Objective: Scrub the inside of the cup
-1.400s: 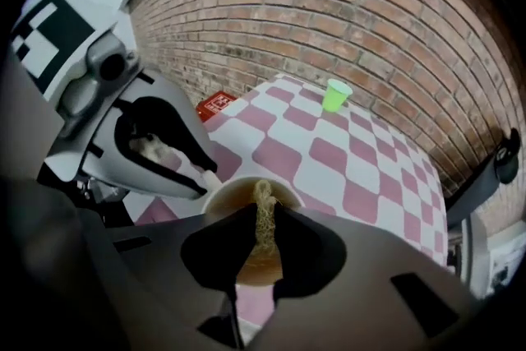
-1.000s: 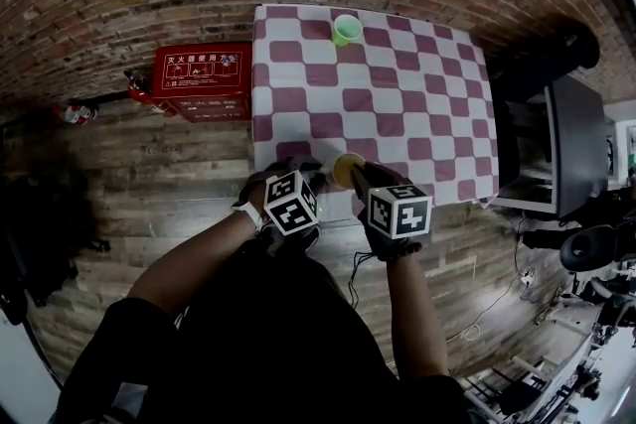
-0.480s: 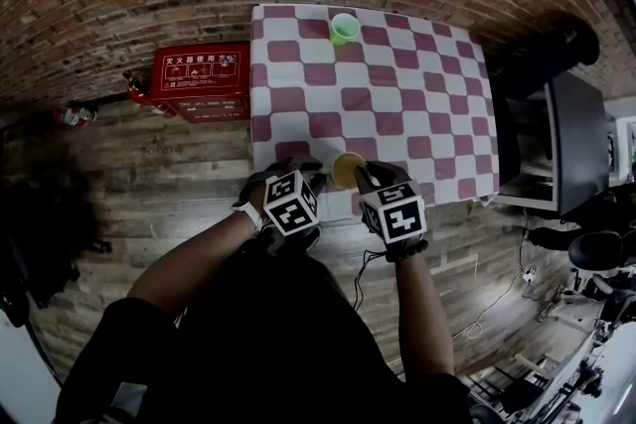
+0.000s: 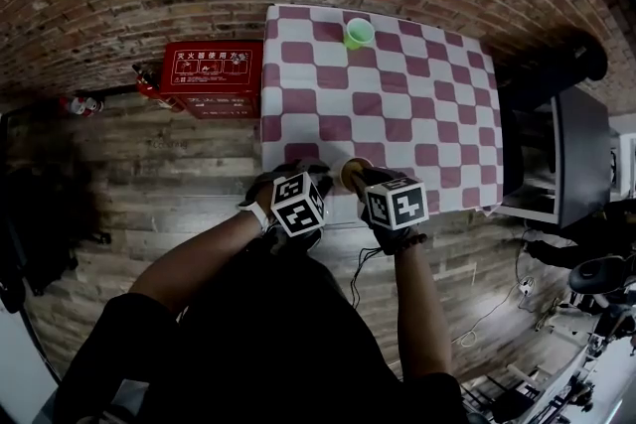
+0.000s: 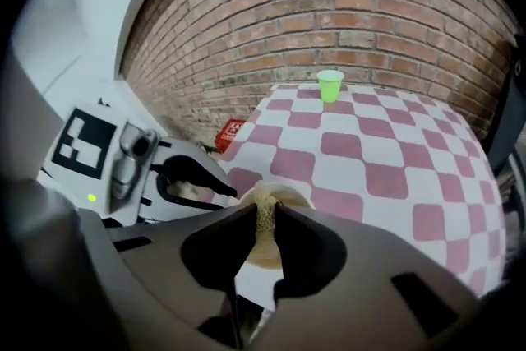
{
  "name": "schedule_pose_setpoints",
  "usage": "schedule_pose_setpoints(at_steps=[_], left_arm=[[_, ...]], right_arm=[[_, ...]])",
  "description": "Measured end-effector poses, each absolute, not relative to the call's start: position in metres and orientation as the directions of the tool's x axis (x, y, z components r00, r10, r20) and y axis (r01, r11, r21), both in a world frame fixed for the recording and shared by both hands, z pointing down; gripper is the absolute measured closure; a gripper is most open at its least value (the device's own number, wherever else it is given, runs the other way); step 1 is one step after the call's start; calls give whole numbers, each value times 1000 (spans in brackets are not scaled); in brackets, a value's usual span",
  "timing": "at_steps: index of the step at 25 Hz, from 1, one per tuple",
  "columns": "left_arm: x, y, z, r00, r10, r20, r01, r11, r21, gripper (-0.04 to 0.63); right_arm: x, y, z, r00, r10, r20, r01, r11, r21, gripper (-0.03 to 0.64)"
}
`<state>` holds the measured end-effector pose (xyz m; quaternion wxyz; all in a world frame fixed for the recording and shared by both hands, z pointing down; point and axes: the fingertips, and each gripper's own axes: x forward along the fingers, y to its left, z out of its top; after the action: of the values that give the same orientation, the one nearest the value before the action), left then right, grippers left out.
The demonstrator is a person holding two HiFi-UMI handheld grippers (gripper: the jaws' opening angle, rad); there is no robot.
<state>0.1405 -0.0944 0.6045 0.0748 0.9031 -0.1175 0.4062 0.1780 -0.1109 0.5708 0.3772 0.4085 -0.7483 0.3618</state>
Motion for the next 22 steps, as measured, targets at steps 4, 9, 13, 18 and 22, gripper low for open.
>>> schedule_pose_setpoints(at_steps=[4, 9, 13, 18, 22], left_arm=[[141, -95, 606, 645, -146, 751, -277, -959, 52, 502], [144, -97, 606, 646, -150, 749, -284, -957, 54, 502], [142, -98, 606, 641, -152, 752, -285, -957, 50, 502], [144, -98, 605, 638, -154, 754, -286, -957, 47, 502], [142, -99, 605, 640, -157, 753, -289, -956, 47, 502]], right_arm=[[185, -107, 528, -490, -352, 798, -851, 392, -349, 546], [198, -112, 484, -498, -405, 767, -830, 479, -286, 546], [196, -113, 498, -376, -350, 858, -779, 620, -88, 546], [178, -108, 549, -199, -312, 929, -638, 761, 119, 545], [166, -104, 587, -160, -273, 949, -578, 805, 135, 546]])
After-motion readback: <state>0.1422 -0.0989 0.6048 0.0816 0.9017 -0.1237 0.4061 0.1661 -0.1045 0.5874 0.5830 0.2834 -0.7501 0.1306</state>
